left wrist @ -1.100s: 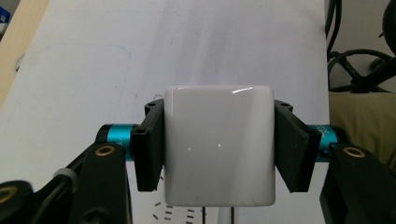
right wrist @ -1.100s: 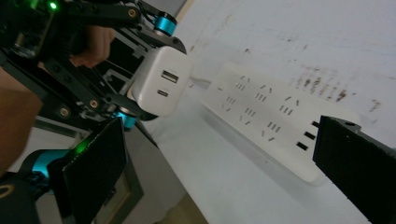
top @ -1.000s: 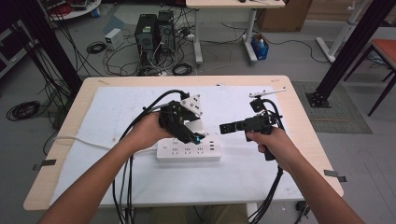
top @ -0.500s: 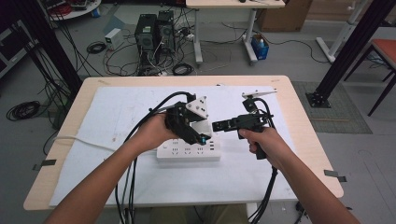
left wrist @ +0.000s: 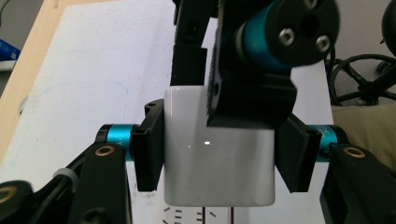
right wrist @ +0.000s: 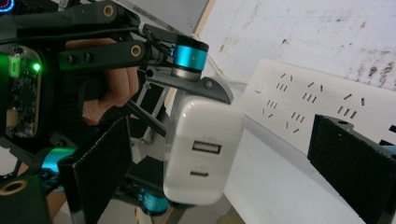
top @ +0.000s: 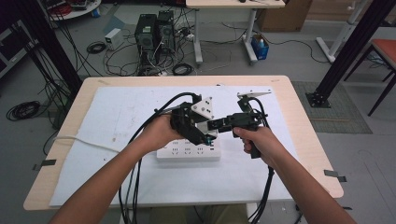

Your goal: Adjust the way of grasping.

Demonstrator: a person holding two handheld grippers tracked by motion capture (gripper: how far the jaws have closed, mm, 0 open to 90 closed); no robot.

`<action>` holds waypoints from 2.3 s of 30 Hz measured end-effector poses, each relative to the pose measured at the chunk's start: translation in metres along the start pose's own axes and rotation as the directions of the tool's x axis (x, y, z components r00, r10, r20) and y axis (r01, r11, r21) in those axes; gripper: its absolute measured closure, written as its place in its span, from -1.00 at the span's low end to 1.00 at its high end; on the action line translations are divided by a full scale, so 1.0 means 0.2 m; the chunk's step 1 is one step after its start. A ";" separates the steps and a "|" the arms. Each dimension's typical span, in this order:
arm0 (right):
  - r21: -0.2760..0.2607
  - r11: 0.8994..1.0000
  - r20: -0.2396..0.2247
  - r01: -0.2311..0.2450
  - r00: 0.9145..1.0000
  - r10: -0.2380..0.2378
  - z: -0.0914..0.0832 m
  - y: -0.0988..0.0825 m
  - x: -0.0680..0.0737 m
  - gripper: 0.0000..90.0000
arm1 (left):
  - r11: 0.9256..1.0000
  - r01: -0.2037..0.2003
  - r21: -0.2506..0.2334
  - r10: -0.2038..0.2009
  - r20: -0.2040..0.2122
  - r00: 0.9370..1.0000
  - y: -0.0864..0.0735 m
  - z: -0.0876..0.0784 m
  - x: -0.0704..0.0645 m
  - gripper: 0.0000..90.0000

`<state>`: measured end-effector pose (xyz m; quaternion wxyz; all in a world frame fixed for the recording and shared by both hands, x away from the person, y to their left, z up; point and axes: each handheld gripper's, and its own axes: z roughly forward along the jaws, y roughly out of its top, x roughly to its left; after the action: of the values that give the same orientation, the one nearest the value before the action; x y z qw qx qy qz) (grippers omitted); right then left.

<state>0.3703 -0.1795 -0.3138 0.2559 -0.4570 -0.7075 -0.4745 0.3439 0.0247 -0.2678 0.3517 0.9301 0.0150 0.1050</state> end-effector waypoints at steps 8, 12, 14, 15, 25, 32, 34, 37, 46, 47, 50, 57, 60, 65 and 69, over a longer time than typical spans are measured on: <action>-0.003 0.999 -0.036 -0.040 0.999 0.039 0.01 0.00 -0.01 -0.59 | 1.000 -0.008 -0.010 0.008 -0.003 1.000 0.01 0.01 0.00 -0.06; 0.002 0.997 -0.058 -0.084 0.995 0.084 0.01 0.01 -0.02 -0.41 | 1.000 -0.016 -0.017 0.015 -0.012 1.000 0.01 0.01 0.00 -0.06; 0.006 0.995 -0.067 -0.099 0.993 0.099 0.01 0.01 -0.03 -0.30 | 1.000 -0.018 -0.019 0.018 -0.018 1.000 0.01 0.01 0.00 -0.06; 0.010 0.994 -0.075 -0.109 0.991 0.109 0.01 0.01 -0.03 -0.25 | 1.000 -0.020 -0.019 0.019 -0.019 1.000 0.01 0.01 0.00 -0.06; 0.046 0.990 -0.094 -0.137 0.986 0.141 0.04 0.00 -0.04 0.04 | 0.999 -0.027 -0.017 0.026 -0.025 0.999 0.01 0.02 -0.01 -0.06; 0.038 0.989 -0.124 -0.146 0.981 0.149 0.05 0.00 -0.04 0.36 | 0.999 -0.033 -0.015 0.033 -0.042 0.999 0.01 0.02 -0.01 -0.06; 0.029 0.988 -0.117 -0.150 0.981 0.152 0.05 0.00 -0.04 0.38 | 0.999 -0.029 -0.015 0.029 -0.050 0.998 0.01 0.03 -0.01 -0.06; 0.004 0.990 -0.084 -0.143 0.986 0.143 0.04 0.00 -0.05 0.38 | 1.000 -0.019 -0.022 0.017 -0.084 0.996 0.01 0.02 -0.01 -0.29; -0.076 0.996 0.021 -0.049 0.999 0.051 -0.09 0.01 -0.11 0.38 | 0.998 0.062 0.033 -0.060 -0.081 0.995 -0.09 -0.07 0.03 -0.47; -0.080 0.996 0.044 -0.033 0.998 0.036 -0.11 0.01 -0.11 0.38 | 0.996 0.086 0.039 -0.083 -0.074 0.994 -0.11 -0.07 0.04 -0.47; -0.049 0.998 0.114 0.026 0.993 -0.020 -0.14 0.00 -0.12 0.38 | 0.986 0.140 0.096 -0.136 -0.047 0.990 -0.17 -0.11 0.06 -0.48; -0.007 0.980 0.225 0.198 0.956 -0.191 -0.24 0.00 -0.09 0.38 | 0.944 0.260 0.203 -0.259 -0.028 0.965 -0.33 -0.18 0.10 -0.48; 0.070 0.967 0.324 0.246 0.911 -0.255 -0.28 0.01 -0.08 0.38 | 0.927 0.276 0.254 -0.277 -0.032 0.960 -0.39 -0.22 0.12 -0.48; 0.233 0.923 0.453 0.306 0.806 -0.381 -0.32 0.01 -0.06 0.38 | 0.907 0.269 0.323 -0.274 -0.032 0.961 -0.47 -0.30 0.16 -0.48; 0.337 0.885 0.514 0.322 0.724 -0.460 -0.34 0.00 -0.04 0.38 | 0.887 0.277 0.370 -0.288 -0.026 0.957 -0.51 -0.34 0.17 -0.48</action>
<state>0.3689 -0.2433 -0.2917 -0.0287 -0.3868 -0.8805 -0.2724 0.3684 0.1493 -0.2789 0.1818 0.9689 0.1643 0.0342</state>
